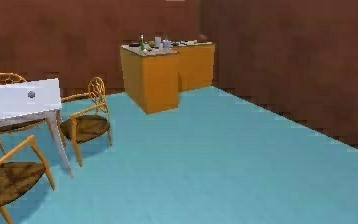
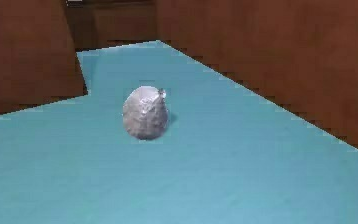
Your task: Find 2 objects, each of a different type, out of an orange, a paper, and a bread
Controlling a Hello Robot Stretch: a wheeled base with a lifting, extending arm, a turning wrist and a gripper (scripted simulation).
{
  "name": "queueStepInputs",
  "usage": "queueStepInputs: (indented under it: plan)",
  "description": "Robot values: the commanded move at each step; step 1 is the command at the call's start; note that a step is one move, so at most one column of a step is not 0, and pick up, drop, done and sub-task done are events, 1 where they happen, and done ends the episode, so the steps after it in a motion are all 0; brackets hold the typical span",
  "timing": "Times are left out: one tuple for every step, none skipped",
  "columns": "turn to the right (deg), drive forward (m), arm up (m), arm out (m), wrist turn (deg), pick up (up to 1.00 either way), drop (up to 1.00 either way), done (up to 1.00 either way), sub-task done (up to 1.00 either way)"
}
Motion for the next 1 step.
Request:
queueStepInputs:
  plan:
    - [-45.0,0.0,0.0,0.0,0.0,0.0,0.0,0.0,0.0]
